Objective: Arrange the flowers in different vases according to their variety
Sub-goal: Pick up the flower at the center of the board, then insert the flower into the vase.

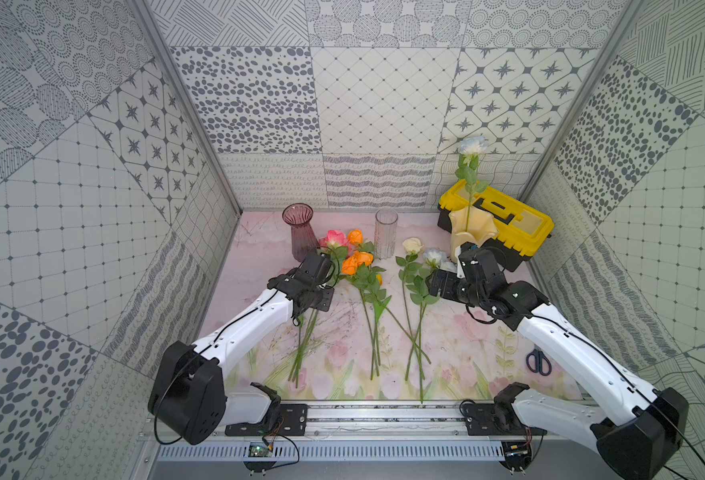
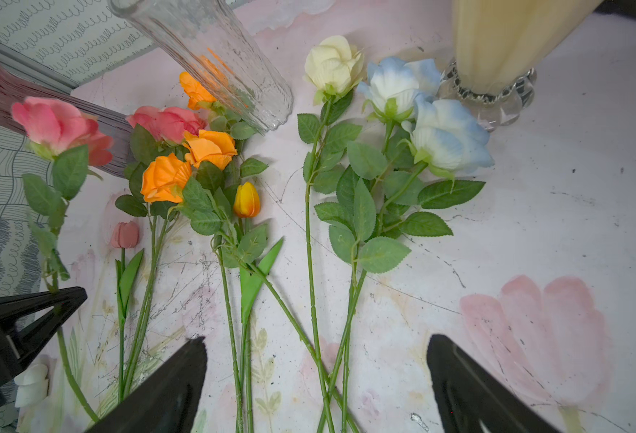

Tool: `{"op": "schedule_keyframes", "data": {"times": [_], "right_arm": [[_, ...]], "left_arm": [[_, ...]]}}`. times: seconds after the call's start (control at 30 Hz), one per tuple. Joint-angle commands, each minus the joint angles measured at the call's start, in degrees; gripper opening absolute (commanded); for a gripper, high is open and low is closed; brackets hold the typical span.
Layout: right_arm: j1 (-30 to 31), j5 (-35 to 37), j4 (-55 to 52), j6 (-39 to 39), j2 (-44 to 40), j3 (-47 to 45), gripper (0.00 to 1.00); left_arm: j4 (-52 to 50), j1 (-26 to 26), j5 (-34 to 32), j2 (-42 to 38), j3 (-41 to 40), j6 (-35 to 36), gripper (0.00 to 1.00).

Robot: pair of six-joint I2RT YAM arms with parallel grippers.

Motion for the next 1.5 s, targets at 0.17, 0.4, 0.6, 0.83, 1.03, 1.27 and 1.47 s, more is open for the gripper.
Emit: {"op": "schedule_keyframes", "data": {"times": [0.17, 0.4, 0.6, 0.83, 1.03, 1.27, 1.47], "right_arm": [[0.35, -1.03, 2.90, -0.27, -0.85, 0.04, 0.97], [0.37, -1.16, 3.14, -0.85, -1.15, 0.21, 0.97], [0.37, -1.92, 4.07, -0.61, -1.66, -0.32, 0.97], [0.32, -2.31, 5.50, 0.02, -2.16, -2.06, 0.97], [0.35, -2.54, 6.10, -0.06, -1.53, -2.23, 0.97], [0.37, -2.49, 6.08, 0.09, -1.44, -1.18, 0.97], [0.37, -2.27, 5.33, -0.17, -1.47, -1.37, 0.97]], "left_arm": [[14.29, -0.18, -1.45, -10.93, 4.96, 6.64, 0.00], [23.74, 0.23, -0.92, -6.69, 16.34, 12.98, 0.00], [31.02, 3.95, 1.10, 1.58, 26.68, 17.90, 0.00], [37.03, 9.01, 4.64, 8.57, 36.01, 19.96, 0.00], [44.62, 12.05, 5.91, 15.41, 41.53, 23.81, 0.00], [53.28, 16.29, 7.31, 22.73, 44.20, 21.67, 0.00], [54.92, 18.09, 6.38, 25.95, 42.14, 18.53, 0.00]]}}
